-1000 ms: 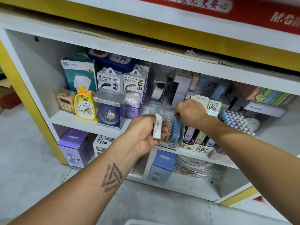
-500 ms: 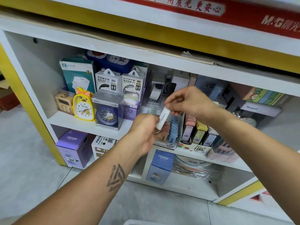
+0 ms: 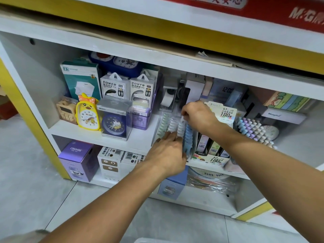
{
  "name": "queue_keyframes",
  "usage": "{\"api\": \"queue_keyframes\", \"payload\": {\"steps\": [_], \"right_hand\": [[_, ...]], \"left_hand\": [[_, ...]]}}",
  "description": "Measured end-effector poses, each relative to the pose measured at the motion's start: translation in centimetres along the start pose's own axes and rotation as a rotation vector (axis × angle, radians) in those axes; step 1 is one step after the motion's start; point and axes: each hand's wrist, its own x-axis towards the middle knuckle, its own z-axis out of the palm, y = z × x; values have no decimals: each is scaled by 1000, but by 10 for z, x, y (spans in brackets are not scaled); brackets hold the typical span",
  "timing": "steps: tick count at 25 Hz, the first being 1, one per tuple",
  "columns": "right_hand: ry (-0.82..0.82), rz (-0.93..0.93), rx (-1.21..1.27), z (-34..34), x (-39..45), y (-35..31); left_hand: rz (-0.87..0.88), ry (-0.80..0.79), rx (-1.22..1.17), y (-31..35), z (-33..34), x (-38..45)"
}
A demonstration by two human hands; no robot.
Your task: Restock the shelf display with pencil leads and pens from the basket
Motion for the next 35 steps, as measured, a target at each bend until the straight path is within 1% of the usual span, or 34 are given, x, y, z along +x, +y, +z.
{"api": "queue_keyframes", "payload": {"steps": [7,9,13,15,17,18,20,22,23,24,25,27,28,29,31,33,35], "right_hand": [[-40,8,144,5,6,3],[-44,-2,118,6,5,2],[-82,-19,-40,7,5,-6],[-111,-10,-45,8,3,-10],[-121,-40,-43,7,-2,-13],[-90,-69,-17,6,-8,-11],[77,-79,141,-3,-24,-1],[297,-9,334,-13,-48,17],[357,42,397,-17,-62,27],[347,83,425,-18,-75,35],[257,109,421,-16,-87,39],[-13,131,310,-4,-103,39],[-96,134,233,4,-106,38],[-135,133,160,11,-109,37],[-126,131,42,22,-110,36],[-120,146,-16,26,-110,34],[-150,150,-33,26,-110,32]], "left_hand": [[-10,3,28,3,-1,2],[-9,8,26,3,-1,2],[-1,12,50,3,-1,2],[2,9,70,2,-2,1],[13,53,81,1,-2,1],[22,88,89,0,-2,3],[34,120,98,-3,0,7],[10,63,99,-6,5,12],[-4,20,115,-7,7,14],[-13,-15,144,-9,11,16],[-20,-41,178,-10,14,17],[-35,-67,230,-11,19,18],[-40,-69,246,-11,21,19],[-42,-67,259,-10,21,19],[-42,-65,280,-10,23,19],[-45,-76,293,-10,21,19],[-54,-81,298,-7,15,17]]}}
